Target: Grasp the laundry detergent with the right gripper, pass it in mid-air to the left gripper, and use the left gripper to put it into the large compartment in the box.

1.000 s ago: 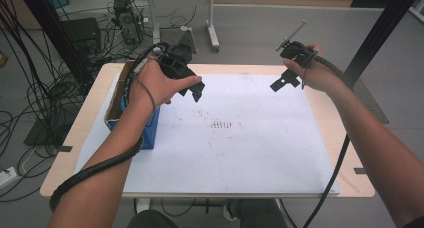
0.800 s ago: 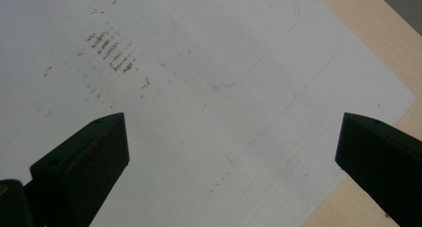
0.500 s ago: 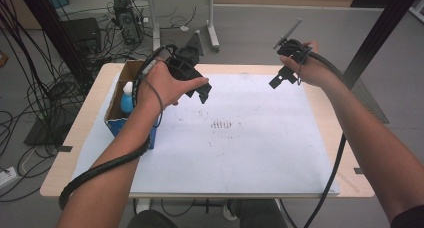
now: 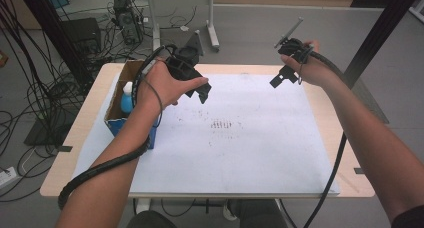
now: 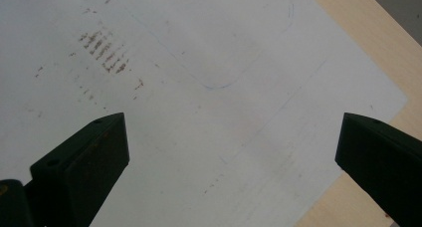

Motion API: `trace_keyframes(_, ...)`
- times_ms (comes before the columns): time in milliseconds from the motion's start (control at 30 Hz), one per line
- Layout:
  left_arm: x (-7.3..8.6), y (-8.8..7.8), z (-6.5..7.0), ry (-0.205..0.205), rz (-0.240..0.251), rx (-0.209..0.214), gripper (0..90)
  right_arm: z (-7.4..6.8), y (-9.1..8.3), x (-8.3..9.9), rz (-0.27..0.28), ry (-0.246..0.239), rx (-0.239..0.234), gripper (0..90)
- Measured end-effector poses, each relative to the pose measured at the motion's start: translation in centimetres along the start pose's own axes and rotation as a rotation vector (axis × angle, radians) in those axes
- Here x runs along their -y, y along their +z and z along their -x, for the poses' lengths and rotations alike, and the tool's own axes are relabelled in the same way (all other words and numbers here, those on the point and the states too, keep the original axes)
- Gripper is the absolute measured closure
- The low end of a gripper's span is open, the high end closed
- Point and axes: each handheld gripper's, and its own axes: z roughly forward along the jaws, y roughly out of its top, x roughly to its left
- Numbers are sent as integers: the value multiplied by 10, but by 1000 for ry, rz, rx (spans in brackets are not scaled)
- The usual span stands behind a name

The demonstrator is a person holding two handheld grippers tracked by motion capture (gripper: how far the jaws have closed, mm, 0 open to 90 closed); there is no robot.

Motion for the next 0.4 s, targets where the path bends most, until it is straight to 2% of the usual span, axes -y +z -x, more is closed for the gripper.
trace_keyframes(400, 3, 2, -2, -10, 9, 7, 116, -2, 0, -1, 3, -10, 1, 4)
